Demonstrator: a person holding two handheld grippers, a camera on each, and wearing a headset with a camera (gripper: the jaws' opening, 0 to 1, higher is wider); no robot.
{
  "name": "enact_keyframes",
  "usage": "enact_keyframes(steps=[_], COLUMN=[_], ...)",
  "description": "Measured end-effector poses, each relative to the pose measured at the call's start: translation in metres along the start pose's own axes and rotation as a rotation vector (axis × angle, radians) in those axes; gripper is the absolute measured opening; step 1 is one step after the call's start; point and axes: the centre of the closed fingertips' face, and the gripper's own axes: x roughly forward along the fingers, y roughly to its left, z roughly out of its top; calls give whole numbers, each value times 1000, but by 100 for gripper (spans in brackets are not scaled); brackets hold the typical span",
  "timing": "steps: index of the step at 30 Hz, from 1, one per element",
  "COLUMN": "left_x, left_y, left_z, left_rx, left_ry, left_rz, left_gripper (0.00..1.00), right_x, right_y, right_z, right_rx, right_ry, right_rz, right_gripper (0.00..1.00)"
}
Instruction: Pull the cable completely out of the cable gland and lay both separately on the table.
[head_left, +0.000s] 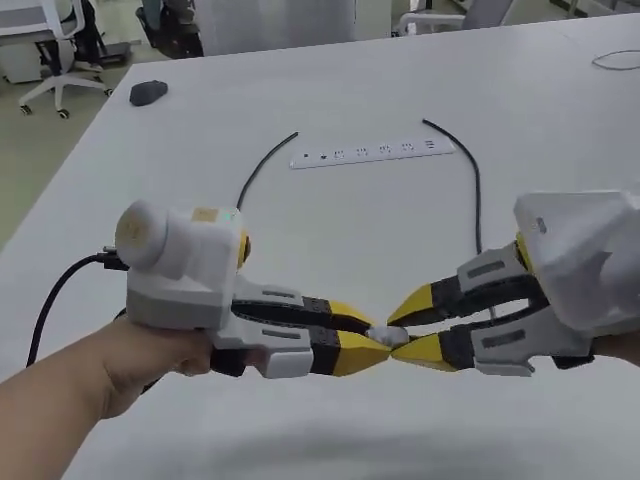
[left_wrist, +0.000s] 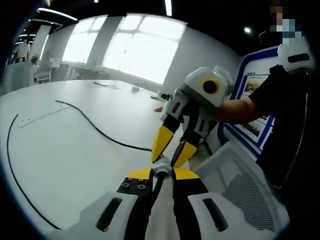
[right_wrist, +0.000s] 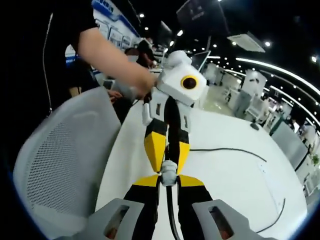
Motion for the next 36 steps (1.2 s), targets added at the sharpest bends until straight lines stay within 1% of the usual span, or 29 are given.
enact_keyframes(steps=[3, 4, 10, 12, 13, 14, 16, 17, 18, 19, 20, 21, 22, 23, 24, 25, 26, 27, 28, 29, 30, 31, 32, 34, 35, 36], left_x=[0, 0, 1, 1, 2, 2, 3, 2, 2, 2, 2, 2, 1, 1, 1, 0, 0, 0, 0, 0, 0, 0, 0, 0, -1, -1], left_y=[0, 0, -2, -3, -4, -5, -9, -11, -12, -12, -15, -16, -15, -14, -14, -13, -13, -13, -14, -13, -14, -15, -16, -16, -16, -16], left_z=[-1, -1, -2, -2, -2, -2, 1, 2, 4, 4, 4, 4, 4, 4, 3, 2, 1, 1, 2, 3, 5, 7, 9, 8, 8, 8], left_rx=[-1, 1, -39, -30, -11, 53, 110, 119, 164, 180, 193, 189, 197, 213, 217, 236, 248, 249, 258, 279, 282, 282, 296, 303, 300, 307], left_ry=[2, 3, 6, 3, 4, 5, -8, -9, -19, -17, -13, -12, -14, -15, -9, -5, 1, 0, -1, -5, -16, -21, -26, -21, -21, -19], left_rz=[-1, -1, -8, -10, -12, -22, -31, -35, -36, -35, -43, -49, -46, -46, -45, -41, -42, -46, -47, -44, -46, -50, -51, -52, -56, -55], left_gripper=[14, 14, 14, 14, 14, 15, 15, 15, 15, 15, 15, 15, 15, 15, 15, 15, 15, 15, 15, 15, 15, 15, 15, 15, 15, 15], right_x=[1, 1, 0, 0, -1, -1, -4, -6, -8, -9, -11, -12, -13, -12, -12, -12, -11, -10, -9, -8, -6, -4, -4, -4, -4, -5], right_y=[0, 0, 0, -2, -2, 1, 0, 0, 0, -4, -9, -7, -6, -7, -4, -4, -3, -3, -2, 0, 1, 0, 4, 3, 4, 4], right_z=[0, -2, -3, -3, -4, -4, -2, 1, 2, 2, 2, 3, 5, 6, 6, 5, 5, 3, 3, 2, -1, -3, -2, -1, 1, 3], right_rx=[-8, -20, -64, -61, -30, 17, 103, 185, 255, 315, 365, 411, 433, 465, 521, 540, 563, 593, 621, 651, 675, 679, 708, 723, 749, 774], right_ry=[3, 6, 16, 14, 12, 9, -10, -42, -62, -80, -104, -127, -148, -170, -172, -178, -191, -188, -196, -191, -180, -179, -176, -194, -206, -219], right_rz=[-2, -3, -6, -4, 9, 25, 42, 75, 92, 97, 92, 132, 148, 153, 182, 188, 206, 213, 230, 251, 257, 258, 287, 293, 313, 322], right_gripper=[8, 8, 8, 8, 8, 9, 9, 9, 11, 15, 17, 16, 14, 13, 12, 12, 12, 12, 13, 13, 13, 14, 13, 13, 13, 14])
